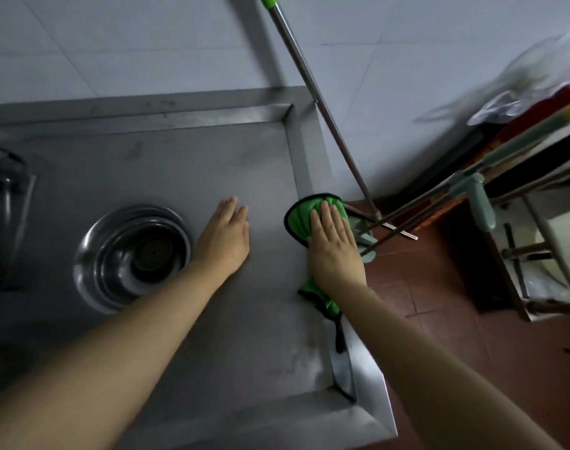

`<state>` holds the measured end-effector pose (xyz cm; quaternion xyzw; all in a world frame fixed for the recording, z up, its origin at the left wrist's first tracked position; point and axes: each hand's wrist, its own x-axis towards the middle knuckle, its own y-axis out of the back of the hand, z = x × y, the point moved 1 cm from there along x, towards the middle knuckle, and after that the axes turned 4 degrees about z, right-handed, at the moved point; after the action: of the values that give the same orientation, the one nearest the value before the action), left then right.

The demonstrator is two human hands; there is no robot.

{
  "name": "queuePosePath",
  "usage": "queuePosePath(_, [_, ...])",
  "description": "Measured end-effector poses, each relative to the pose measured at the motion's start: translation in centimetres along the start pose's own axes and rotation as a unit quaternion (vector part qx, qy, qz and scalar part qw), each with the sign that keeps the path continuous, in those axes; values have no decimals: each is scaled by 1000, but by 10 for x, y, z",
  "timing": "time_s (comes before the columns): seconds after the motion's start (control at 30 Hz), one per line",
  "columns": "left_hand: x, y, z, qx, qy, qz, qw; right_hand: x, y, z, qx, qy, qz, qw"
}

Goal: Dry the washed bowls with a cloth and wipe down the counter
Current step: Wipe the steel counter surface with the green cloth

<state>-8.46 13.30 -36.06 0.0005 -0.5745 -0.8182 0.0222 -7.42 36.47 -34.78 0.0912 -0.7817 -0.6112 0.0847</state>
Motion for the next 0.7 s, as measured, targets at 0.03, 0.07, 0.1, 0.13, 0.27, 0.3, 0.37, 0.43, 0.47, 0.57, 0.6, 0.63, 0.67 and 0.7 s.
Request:
queuePosePath(0.03, [-7, 1, 2, 3, -7, 0, 1000, -23, 1, 0, 4, -7, 9, 1000])
queuePosePath(0.07, [-17, 5, 7, 5, -22, 16, 1000, -46, 1, 1, 6, -13, 12, 1000])
queuePosePath(0.1, [-32, 11, 15, 5, -45, 29, 999, -67, 1, 1, 7, -19, 10, 1000])
queuePosePath(0.13, [-49, 14, 22, 1, -71, 38, 997, -88, 2, 1, 5, -25, 5, 1000])
queuePosePath(0.27, [-128, 12, 50, -29, -134, 33, 990, -167, 0, -2, -8, -38, -19, 999])
queuePosePath(0.3, [-144, 10, 54, -34, -139, 30, 989, -182, 1, -2, -4, -48, -23, 999])
queuePosePath(0.37, [-172, 6, 59, -46, -148, 21, 988, -208, 4, -6, 7, -71, -28, 997])
queuePosePath(0.43, [-190, 7, 62, -45, -157, 12, 986, -230, 9, -13, 8, -85, -28, 996])
queuePosePath(0.47, [-197, 9, 62, -42, -162, 11, 986, -240, 10, -17, 10, -89, -28, 996])
queuePosePath(0.57, [-212, 15, 59, -38, -169, 7, 985, -261, 10, -34, 24, -102, -40, 994])
queuePosePath(0.6, [-215, 16, 56, -36, -164, 6, 986, -264, 8, -43, 31, -98, -48, 994])
queuePosePath(0.63, [-219, 18, 52, -32, -155, 3, 987, -264, 4, -52, 40, -85, -59, 994])
queuePosePath(0.67, [-223, 19, 48, -27, -143, -1, 989, -263, 1, -62, 46, -63, -75, 994])
queuePosePath(0.7, [-227, 21, 44, -20, -134, -5, 991, -260, -4, -70, 45, -39, -91, 994])
